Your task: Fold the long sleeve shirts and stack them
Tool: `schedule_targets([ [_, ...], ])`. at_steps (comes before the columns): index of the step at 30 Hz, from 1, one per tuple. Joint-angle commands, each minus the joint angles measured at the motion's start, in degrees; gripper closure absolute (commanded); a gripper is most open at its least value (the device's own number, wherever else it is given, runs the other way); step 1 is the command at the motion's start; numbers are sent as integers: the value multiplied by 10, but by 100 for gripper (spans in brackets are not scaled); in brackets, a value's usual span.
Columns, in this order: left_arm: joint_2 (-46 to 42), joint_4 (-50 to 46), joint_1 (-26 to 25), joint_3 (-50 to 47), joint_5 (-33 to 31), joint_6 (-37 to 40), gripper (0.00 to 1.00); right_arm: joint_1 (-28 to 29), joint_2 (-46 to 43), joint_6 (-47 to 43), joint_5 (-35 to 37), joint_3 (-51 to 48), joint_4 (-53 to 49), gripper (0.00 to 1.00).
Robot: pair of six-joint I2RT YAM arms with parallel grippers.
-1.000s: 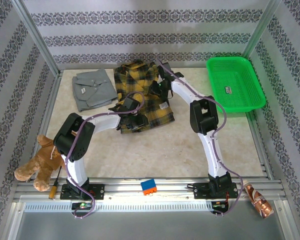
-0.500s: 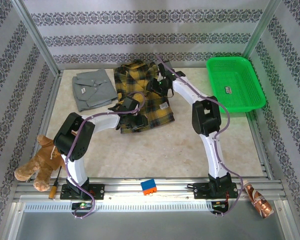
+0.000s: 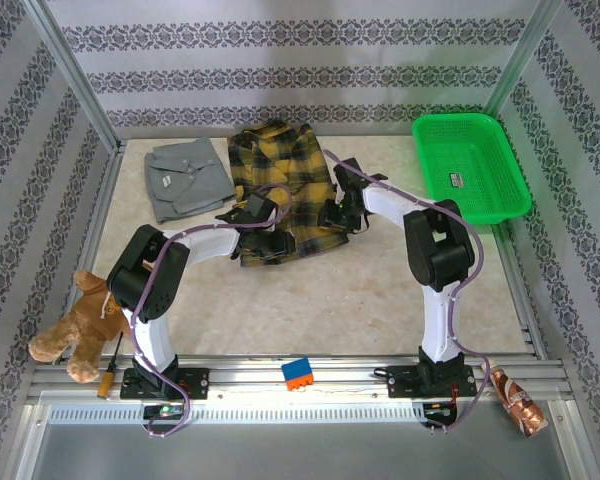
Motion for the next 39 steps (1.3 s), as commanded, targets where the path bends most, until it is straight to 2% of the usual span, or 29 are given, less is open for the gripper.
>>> schedule_targets([
  [1,7,-72,8,-15,-26,26,64,6,-10,-1,37,-38,11,62],
  [6,-5,-109,8,-9,-51,60,64,2,-73,33,68,-159,17,65],
  [11,6,-141,7,24,-52,128,63,28,-162,110,42,-321,75,66],
  [14,10,-161,9,38,-64,165,63,56,-195,159,33,-378,97,67],
  [16,14,-175,10,48,-75,183,63,87,-227,217,21,-426,128,68],
  [18,19,-178,24,89,-89,209,62,201,-317,392,23,-507,210,65],
  [22,-1,-161,32,125,-89,160,54,269,-357,456,26,-472,207,61],
  [26,-80,-130,41,112,-92,80,40,290,-385,443,35,-417,145,50],
  [28,-134,-137,45,91,-101,45,34,289,-416,440,43,-416,129,49],
  [32,-282,-153,54,0,-111,-31,22,278,-492,392,57,-395,47,43],
  [36,-420,-149,56,-123,-82,-124,18,243,-543,266,71,-336,-58,39],
  [39,-477,-107,55,-211,-54,-187,23,181,-520,143,51,-277,-125,40],
])
